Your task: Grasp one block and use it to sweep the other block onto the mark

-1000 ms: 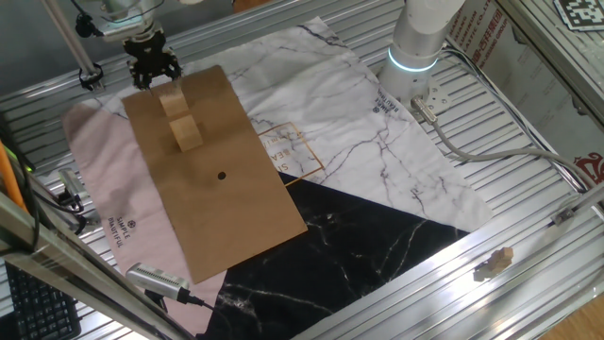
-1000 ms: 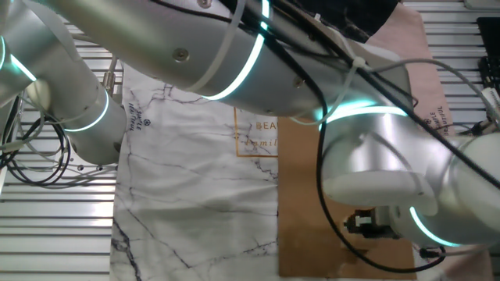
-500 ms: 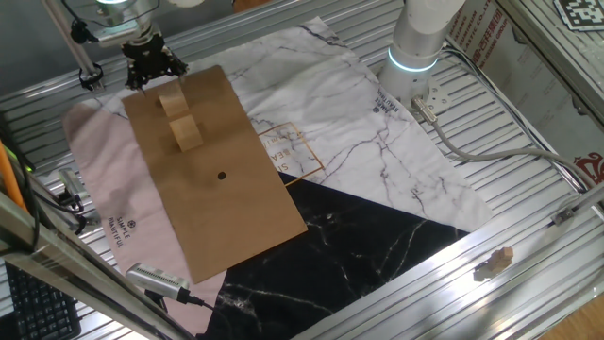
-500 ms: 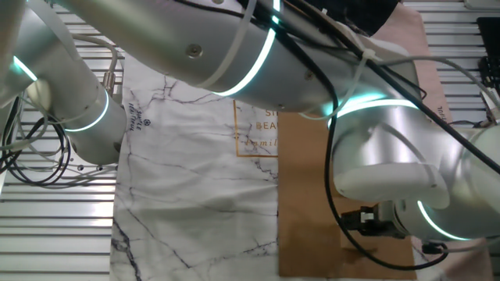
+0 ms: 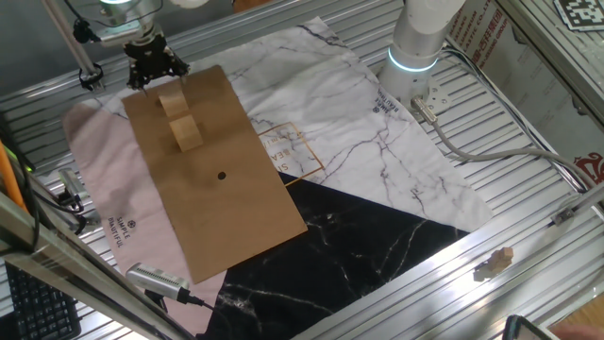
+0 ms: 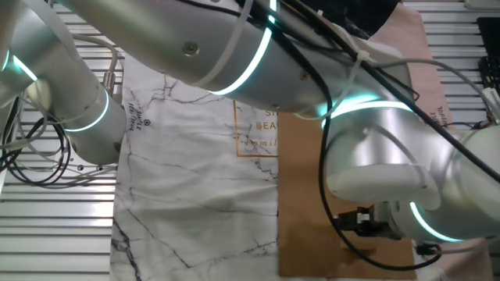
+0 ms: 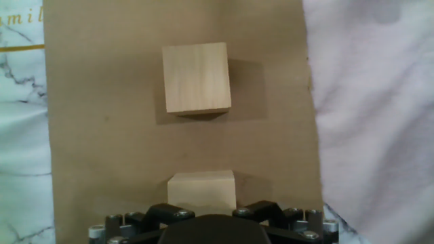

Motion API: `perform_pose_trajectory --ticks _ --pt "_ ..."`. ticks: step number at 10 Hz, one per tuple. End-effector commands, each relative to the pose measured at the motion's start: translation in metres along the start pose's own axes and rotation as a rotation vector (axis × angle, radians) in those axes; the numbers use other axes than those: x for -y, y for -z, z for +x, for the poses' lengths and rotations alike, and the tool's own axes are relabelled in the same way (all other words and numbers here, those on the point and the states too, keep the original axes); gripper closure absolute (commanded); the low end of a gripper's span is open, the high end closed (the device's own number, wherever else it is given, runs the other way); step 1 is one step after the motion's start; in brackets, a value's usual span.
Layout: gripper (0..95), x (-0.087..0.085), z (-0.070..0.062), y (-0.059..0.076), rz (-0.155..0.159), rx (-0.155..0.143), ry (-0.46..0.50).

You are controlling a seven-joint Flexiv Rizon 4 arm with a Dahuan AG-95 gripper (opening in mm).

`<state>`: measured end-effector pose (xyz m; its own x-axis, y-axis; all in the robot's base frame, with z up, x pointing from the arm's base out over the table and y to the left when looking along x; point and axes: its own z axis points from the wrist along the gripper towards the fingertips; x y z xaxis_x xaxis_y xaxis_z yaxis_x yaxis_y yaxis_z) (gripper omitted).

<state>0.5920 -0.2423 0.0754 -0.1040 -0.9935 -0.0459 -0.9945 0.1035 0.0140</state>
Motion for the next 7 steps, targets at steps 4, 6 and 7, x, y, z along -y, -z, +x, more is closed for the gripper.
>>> perform_pose_trajectory --ticks 4,6,7 --pt "19.0 -0.003 0.0003 -0.0059 0.009 -0.001 -0.01" --pt "19.0 -0.0044 0.0014 -0.008 0.012 0.004 -0.017" --pt "19.0 -0.0046 0.0013 -0.0085 0.013 0.002 -0.015"
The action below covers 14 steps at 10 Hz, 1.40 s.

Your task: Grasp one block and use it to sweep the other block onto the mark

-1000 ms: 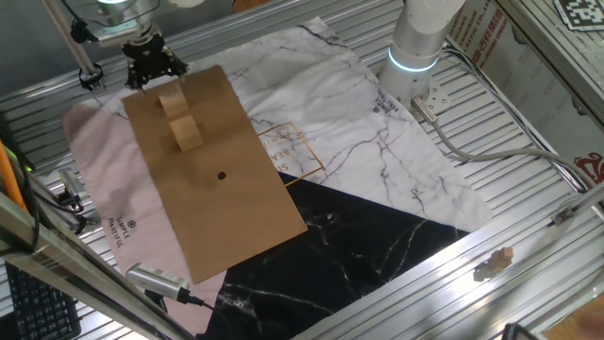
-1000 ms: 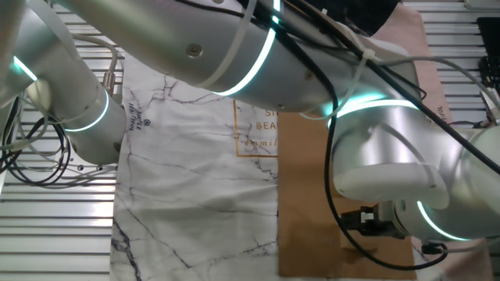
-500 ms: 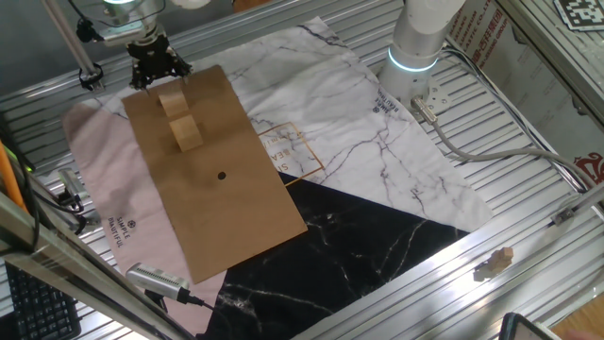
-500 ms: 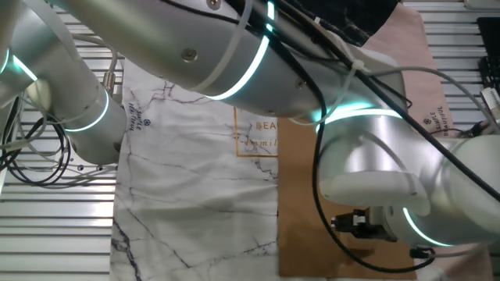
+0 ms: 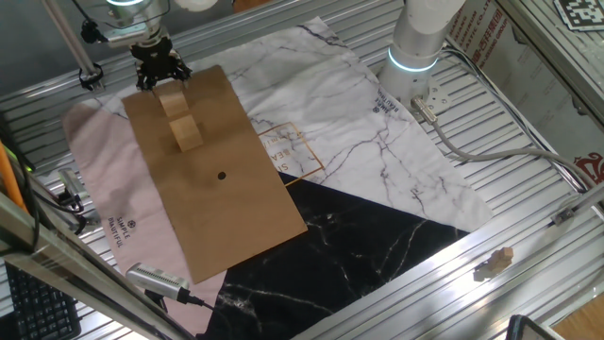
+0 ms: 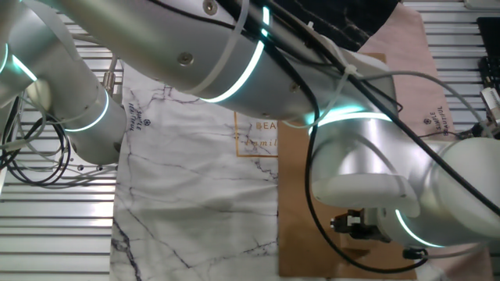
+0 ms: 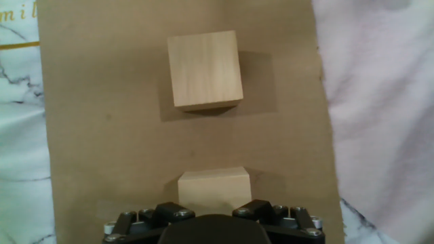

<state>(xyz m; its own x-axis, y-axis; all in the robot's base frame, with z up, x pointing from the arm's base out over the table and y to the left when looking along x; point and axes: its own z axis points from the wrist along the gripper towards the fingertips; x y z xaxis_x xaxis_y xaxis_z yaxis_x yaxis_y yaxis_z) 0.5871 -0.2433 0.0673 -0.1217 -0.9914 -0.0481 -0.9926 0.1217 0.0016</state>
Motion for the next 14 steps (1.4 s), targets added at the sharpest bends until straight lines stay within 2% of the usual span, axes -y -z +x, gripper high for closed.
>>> perform_pose_trajectory --ticks 1,14 --pt "19.0 -0.001 0.0 -0.001 0.0 0.001 0.002" --pt "19.0 -0.004 0.004 -0.014 0.002 -0.006 -0.006"
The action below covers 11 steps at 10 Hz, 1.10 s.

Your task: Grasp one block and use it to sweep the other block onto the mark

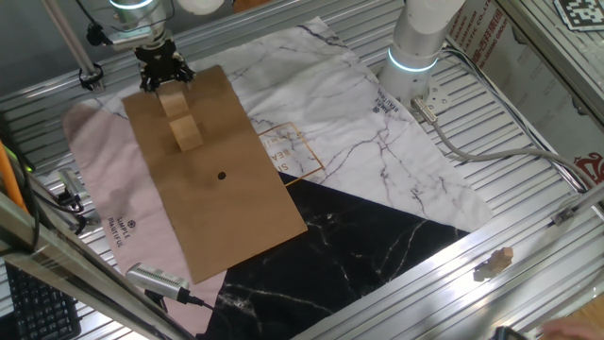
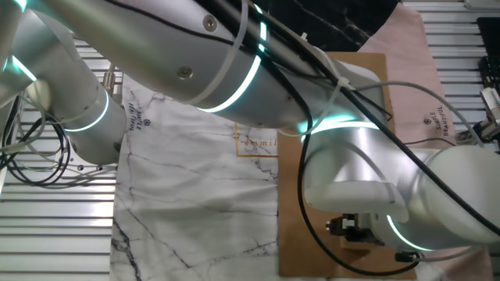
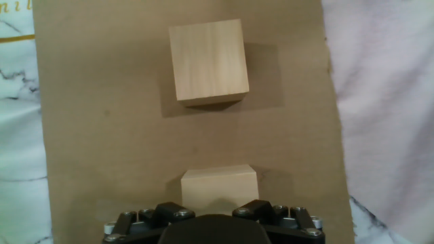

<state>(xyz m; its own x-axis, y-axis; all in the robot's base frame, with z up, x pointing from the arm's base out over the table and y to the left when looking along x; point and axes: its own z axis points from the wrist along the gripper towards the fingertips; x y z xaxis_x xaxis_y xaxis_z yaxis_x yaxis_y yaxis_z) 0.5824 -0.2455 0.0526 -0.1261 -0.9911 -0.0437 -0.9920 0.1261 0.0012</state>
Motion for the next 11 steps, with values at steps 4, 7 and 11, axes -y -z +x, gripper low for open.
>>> perform_pose_trajectory --ticks 4,7,11 --pt "19.0 0.002 0.001 -0.005 0.001 -0.001 -0.004" --pt "19.0 0.005 0.002 -0.009 -0.005 -0.003 -0.008" --pt "19.0 0.005 0.001 -0.013 -0.009 -0.008 -0.018"
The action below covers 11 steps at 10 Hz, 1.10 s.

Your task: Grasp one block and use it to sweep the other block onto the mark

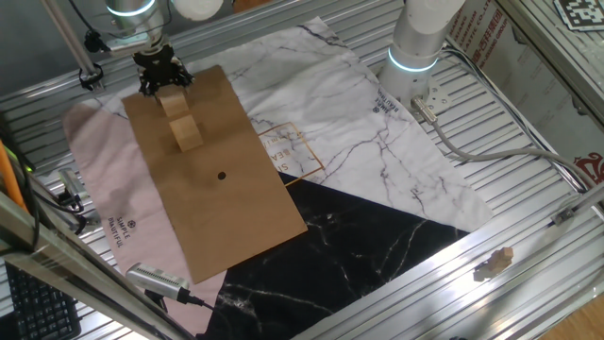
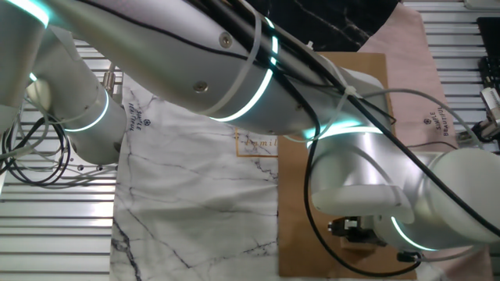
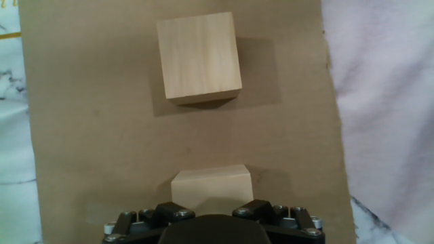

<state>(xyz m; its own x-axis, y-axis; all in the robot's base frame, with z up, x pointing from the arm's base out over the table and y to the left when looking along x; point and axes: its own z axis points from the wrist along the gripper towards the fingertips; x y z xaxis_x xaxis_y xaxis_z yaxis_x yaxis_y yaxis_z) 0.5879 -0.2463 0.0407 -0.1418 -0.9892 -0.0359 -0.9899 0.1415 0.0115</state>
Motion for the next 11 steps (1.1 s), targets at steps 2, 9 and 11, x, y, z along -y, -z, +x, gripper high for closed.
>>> perform_pose_trajectory --ticks 2,9,11 --pt "19.0 -0.0003 -0.0013 -0.0034 0.001 -0.002 -0.006" --pt "19.0 -0.0002 0.0011 -0.0097 0.003 -0.007 -0.016" --pt "19.0 -0.0005 0.0018 -0.0103 0.006 -0.007 -0.02"
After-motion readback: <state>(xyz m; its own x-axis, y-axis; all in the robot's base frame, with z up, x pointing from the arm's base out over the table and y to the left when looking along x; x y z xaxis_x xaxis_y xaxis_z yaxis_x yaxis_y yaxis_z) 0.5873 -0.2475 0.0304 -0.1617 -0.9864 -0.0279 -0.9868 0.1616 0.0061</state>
